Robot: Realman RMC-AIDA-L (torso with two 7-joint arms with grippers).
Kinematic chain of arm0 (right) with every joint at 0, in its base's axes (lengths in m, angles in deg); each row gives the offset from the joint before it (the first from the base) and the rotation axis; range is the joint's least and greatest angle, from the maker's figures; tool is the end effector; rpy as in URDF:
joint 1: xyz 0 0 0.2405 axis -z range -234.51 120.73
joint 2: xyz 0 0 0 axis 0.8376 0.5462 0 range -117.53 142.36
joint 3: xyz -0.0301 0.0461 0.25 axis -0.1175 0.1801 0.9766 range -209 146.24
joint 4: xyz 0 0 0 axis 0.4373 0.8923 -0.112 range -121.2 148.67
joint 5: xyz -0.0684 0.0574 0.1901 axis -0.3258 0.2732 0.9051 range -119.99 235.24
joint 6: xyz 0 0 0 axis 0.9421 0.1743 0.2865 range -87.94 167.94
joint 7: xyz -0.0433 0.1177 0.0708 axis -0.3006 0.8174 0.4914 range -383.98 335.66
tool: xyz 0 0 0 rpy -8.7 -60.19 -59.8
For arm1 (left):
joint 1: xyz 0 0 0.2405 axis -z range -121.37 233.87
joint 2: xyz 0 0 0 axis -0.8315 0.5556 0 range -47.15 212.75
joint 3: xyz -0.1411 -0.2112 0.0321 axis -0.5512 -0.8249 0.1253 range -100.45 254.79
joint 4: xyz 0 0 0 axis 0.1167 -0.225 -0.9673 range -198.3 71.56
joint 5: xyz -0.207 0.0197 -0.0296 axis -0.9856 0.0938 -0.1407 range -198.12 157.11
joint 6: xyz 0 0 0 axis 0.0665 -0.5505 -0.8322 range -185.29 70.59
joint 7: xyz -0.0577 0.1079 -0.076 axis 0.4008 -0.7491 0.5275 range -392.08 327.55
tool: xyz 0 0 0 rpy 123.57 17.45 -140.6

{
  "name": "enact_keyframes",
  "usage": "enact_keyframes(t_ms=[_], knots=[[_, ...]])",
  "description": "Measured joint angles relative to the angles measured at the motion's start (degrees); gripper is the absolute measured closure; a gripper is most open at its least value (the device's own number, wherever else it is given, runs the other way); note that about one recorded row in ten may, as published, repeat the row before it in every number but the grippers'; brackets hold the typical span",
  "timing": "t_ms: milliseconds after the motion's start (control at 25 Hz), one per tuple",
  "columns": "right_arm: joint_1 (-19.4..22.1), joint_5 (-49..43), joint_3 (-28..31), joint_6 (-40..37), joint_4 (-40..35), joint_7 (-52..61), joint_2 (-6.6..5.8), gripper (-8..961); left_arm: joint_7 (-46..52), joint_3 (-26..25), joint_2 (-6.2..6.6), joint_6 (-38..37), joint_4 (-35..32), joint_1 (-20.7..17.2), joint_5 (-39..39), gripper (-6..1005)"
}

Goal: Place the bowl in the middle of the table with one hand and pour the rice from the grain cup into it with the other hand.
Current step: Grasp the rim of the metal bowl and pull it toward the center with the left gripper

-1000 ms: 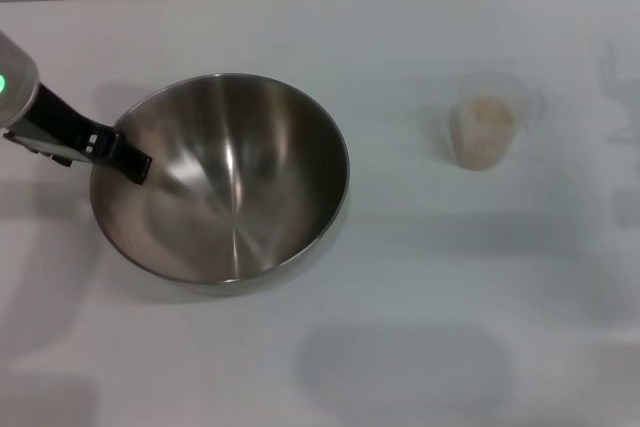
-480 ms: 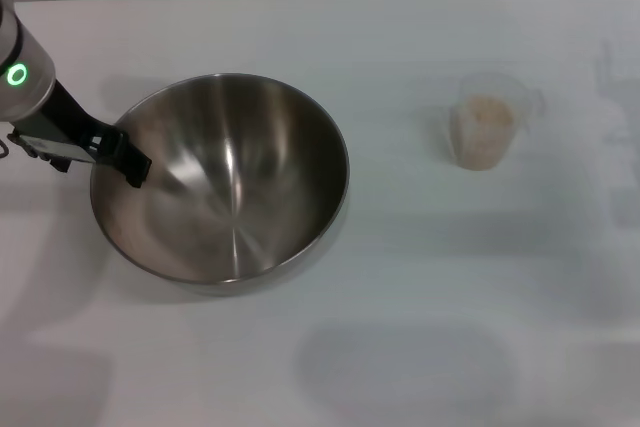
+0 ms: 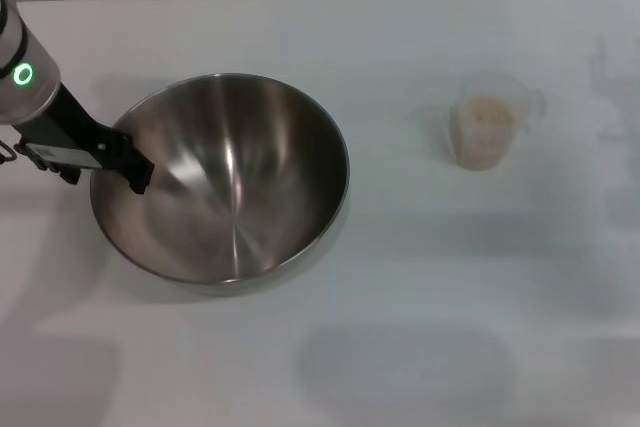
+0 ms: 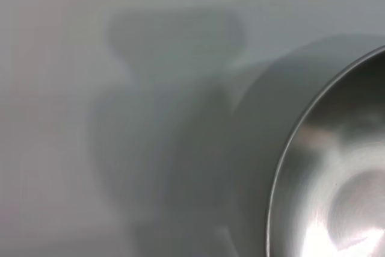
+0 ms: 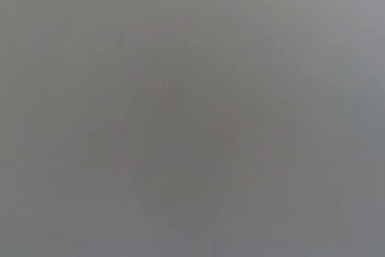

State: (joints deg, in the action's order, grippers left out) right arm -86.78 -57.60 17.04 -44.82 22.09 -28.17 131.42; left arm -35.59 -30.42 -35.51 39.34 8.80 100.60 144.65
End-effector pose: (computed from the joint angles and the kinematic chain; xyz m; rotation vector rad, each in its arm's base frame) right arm 0.2921 0.3473 0.0447 -1.2629 0.2009 0.7851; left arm -0.1819 0.3820 0.0355 -2.0200 -1.4534 0.5840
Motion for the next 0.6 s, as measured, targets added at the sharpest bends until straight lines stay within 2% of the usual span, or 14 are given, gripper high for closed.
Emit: enact_keyframes(t_ms=[160,560,600], knots=[[-0.1,0.0,0.0,0.0,-0.1,0.0,-0.04,447,0.0,-0.2,-0.01,-0.8,-0.5,0.1,0.0,167],[-0.1,0.0,0.0,-0.9,-0.4,-0.3,-0.09,446,0.0,0.0,0.11,-2.0,-3.5,1.3,0.3,614],[-0.1,0.0,0.0,-0.9,-0.4,-0.3,-0.09,446,0.0,0.0,0.11,-2.0,-3.5,1.3,0.3,624]])
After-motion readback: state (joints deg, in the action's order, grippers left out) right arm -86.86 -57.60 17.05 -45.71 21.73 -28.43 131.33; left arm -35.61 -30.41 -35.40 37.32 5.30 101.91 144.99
